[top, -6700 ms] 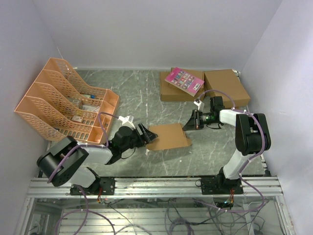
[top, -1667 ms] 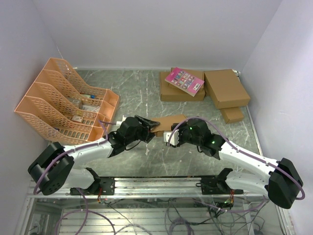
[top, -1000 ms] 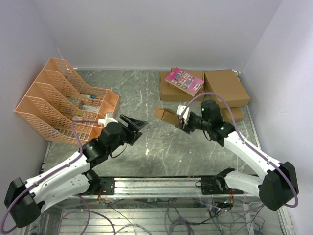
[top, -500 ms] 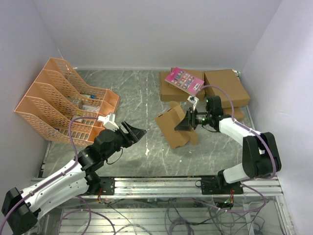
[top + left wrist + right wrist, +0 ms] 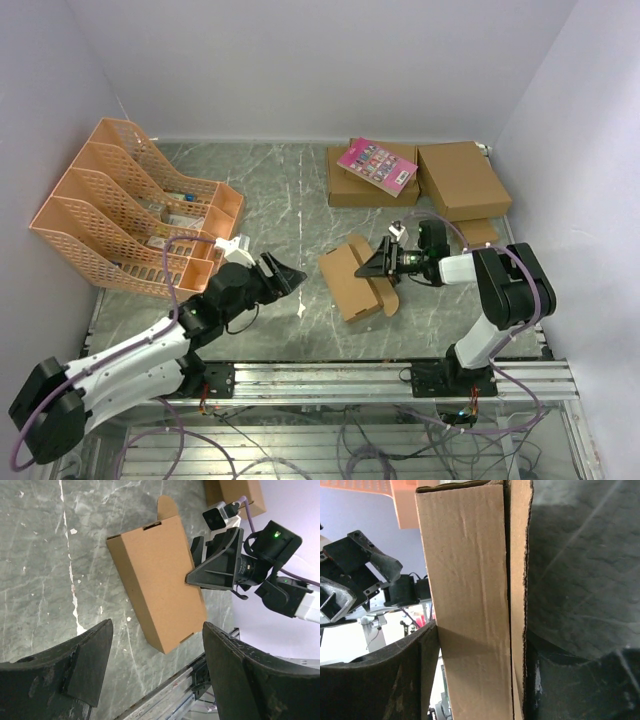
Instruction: Fold the paper box
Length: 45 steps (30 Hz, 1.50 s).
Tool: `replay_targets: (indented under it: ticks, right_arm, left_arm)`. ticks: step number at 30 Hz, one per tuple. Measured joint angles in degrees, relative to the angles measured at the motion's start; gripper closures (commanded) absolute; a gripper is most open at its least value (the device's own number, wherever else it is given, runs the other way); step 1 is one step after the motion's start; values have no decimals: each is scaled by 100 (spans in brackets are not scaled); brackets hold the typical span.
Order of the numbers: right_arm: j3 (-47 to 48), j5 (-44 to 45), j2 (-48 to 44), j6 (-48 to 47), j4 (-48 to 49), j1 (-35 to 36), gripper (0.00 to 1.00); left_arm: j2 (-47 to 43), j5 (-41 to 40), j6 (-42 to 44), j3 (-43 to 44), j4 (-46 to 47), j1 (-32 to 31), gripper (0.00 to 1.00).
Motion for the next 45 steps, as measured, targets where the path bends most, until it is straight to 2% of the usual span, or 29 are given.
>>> replay_targets:
  ticks: [7, 13, 21, 26, 31, 34, 35, 36, 38, 39, 41, 43, 45]
  right_arm:
    - [216, 219, 339, -376, -470, 0, 35]
    - [555, 498, 343, -1038, -1172, 2, 35]
    - [1082, 999, 114, -2092, -2299, 42, 16]
    - [1318, 1388, -138, -2802, -3032, 33, 7]
    - [1480, 1633, -435, -3460, -3501, -66, 2]
    - [1480, 1867, -876, -3873, -3624, -201, 3]
    - [1480, 1937, -1032, -3987, -3622, -232, 5]
    - [1480, 2041, -1259, -4159, -3613, -260, 12]
    - [1486, 2162, -1665, -4468, -3571, -286, 51]
    - [1502, 2203, -1834, -4636, -3541, -286, 65]
    - [1591, 2247, -1961, -4889, -3543, -273, 84]
    - [1687, 2269, -1853, -5051, -3578, -262, 97]
    - [1698, 2304, -1661, -5136, -3628, -234, 100]
  left_arm:
    - [1235, 262, 74, 9, 640, 0, 19]
    - [1993, 457, 304, 334, 761, 0, 20]
    - [2592, 575, 669, 892, 704, 0, 20]
    - [2763, 581, 820, 988, 636, 0, 24]
    - [2756, 566, 946, 1045, 446, 0, 29]
    - [2745, 555, 992, 1064, 374, 0, 36]
    - [2745, 555, 997, 1064, 345, 0, 38]
    - [2750, 555, 1001, 1064, 317, 0, 42]
    - [2785, 555, 1005, 1064, 284, 0, 48]
    - [2848, 555, 1008, 1084, 249, 0, 49]
    - [3095, 555, 1008, 1200, 192, 0, 55]
    - [3447, 555, 1023, 1375, 144, 0, 61]
    - [3729, 555, 1032, 1508, 125, 0, 61]
